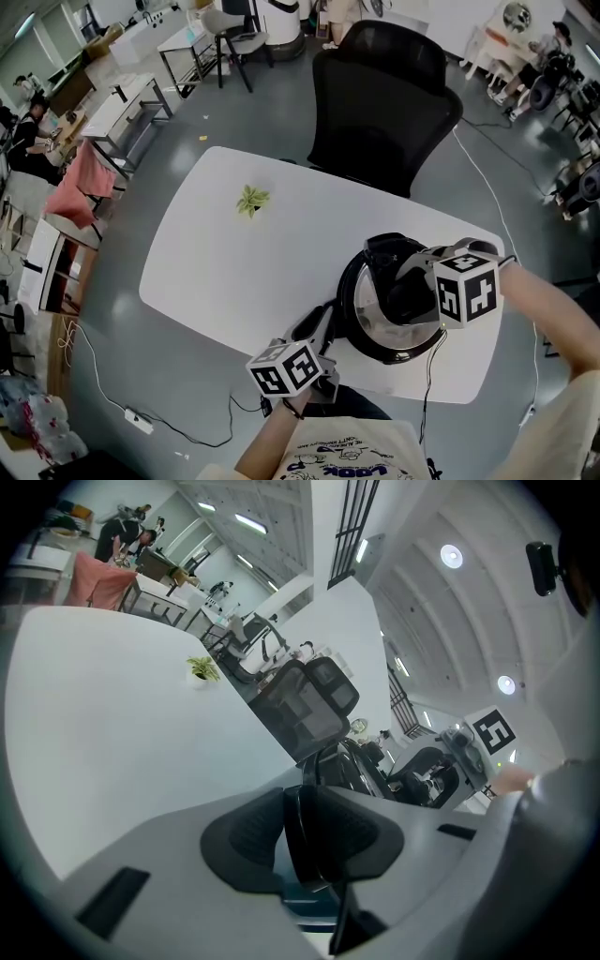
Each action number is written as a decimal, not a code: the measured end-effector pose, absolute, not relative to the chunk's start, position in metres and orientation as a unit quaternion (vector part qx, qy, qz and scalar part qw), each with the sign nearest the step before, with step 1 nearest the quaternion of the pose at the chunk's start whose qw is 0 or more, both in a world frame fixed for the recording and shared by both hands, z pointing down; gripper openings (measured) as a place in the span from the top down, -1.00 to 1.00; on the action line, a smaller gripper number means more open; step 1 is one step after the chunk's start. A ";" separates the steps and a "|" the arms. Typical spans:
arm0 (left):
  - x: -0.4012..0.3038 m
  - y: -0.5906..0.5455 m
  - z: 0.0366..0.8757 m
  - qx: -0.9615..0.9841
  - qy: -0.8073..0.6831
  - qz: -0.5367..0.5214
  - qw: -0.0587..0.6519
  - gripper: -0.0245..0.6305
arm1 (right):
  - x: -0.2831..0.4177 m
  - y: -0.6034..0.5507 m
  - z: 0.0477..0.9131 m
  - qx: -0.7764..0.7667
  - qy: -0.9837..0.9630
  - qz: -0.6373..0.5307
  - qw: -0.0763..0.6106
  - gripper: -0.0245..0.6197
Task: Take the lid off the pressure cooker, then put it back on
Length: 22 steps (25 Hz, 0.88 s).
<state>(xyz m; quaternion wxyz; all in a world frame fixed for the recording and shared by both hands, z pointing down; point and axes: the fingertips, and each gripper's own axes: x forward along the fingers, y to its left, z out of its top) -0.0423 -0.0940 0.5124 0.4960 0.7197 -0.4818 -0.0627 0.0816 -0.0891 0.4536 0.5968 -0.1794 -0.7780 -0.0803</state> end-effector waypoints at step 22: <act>-0.045 -0.096 0.501 0.739 -0.499 -0.036 0.451 0.50 | 0.081 -0.088 0.453 -0.154 -0.783 -0.069 0.599 -0.02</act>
